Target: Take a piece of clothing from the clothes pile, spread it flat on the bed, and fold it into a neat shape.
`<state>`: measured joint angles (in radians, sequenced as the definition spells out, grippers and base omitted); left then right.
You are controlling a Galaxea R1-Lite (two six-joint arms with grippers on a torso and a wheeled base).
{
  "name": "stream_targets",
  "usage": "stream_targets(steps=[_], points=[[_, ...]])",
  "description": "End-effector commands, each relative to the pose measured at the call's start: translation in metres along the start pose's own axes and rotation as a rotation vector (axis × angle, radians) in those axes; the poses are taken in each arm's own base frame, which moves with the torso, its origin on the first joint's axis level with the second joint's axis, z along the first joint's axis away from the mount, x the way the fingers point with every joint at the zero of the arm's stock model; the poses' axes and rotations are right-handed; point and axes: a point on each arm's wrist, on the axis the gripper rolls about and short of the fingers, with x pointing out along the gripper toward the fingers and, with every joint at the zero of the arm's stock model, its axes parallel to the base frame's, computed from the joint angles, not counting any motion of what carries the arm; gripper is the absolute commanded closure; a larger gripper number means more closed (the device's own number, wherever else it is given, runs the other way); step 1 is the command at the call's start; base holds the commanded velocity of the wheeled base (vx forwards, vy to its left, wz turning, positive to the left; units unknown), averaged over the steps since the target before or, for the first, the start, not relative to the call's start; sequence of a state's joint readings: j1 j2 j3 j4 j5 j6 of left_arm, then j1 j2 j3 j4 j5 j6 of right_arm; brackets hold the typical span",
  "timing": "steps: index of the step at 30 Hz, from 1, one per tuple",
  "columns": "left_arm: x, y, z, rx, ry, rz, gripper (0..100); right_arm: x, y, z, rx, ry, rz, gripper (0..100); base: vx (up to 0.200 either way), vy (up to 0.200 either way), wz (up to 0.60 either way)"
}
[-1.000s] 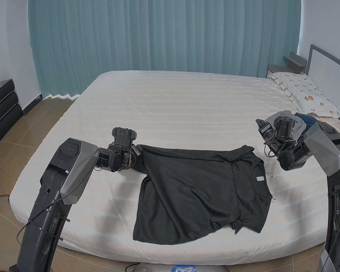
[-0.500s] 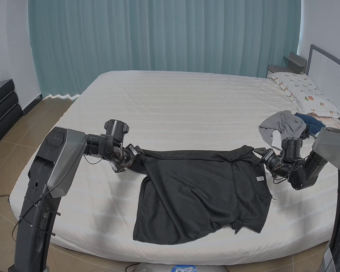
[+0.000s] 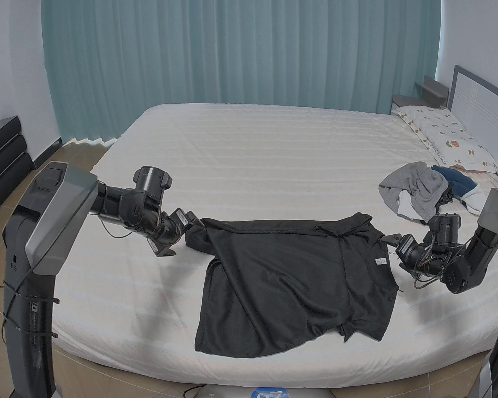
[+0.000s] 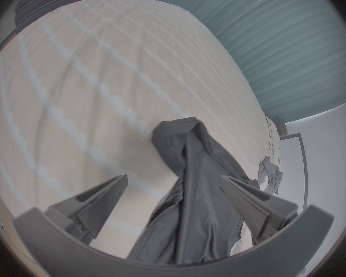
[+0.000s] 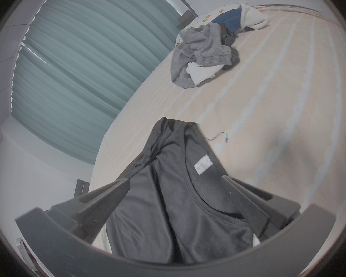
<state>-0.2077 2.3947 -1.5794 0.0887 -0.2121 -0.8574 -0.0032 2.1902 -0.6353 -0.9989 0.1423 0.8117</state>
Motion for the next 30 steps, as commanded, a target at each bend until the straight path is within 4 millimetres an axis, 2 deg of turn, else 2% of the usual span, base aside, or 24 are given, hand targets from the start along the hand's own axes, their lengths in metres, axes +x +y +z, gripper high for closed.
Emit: stream_targets(steps=[1, 6, 9, 12, 14, 16, 17, 21, 30], points=[[-0.041, 0.01, -0.033, 0.022, -0.032, -0.067, 0, -0.022, -0.022, -0.018, 0.018, 0.068, -0.081, 0, 0.0, 0.0, 0.0], [-0.051, 0.033, -0.072, 0.03, -0.003, -0.072, 0, -0.038, -0.034, -0.028, 0.037, 0.115, -0.081, 0, 0.0, 0.0, 0.0], [-0.049, 0.041, -0.093, 0.013, 0.019, -0.076, 0, -0.047, -0.037, -0.031, 0.04, 0.133, -0.038, 0, 0.0, 0.0, 0.0], [-0.048, 0.044, -0.104, -0.008, 0.03, -0.088, 0, -0.052, -0.039, -0.036, 0.037, 0.144, -0.03, 0, -0.2, 0.0, 0.0], [-0.049, 0.046, -0.122, -0.03, 0.05, -0.105, 0, -0.057, -0.042, -0.042, 0.034, 0.154, -0.033, 0, -0.2, 0.0, 0.0], [-0.049, 0.046, -0.124, -0.028, 0.052, -0.107, 0, -0.058, -0.041, -0.042, 0.034, 0.154, -0.033, 0, -0.2, 0.0, 0.0], [-0.048, 0.047, -0.136, -0.015, 0.063, -0.121, 0, -0.059, -0.042, -0.042, 0.034, 0.153, -0.032, 0, -0.2, 0.0, 0.0], [-0.046, 0.048, -0.144, 0.006, 0.039, -0.141, 0, -0.056, -0.042, -0.047, 0.03, 0.178, -0.032, 0, -0.05, 0.0, 0.0], [-0.043, 0.046, -0.142, -0.022, 0.012, -0.144, 0, -0.054, -0.041, -0.052, 0.028, 0.206, -0.021, 0, 0.0, 0.0, 0.0]])
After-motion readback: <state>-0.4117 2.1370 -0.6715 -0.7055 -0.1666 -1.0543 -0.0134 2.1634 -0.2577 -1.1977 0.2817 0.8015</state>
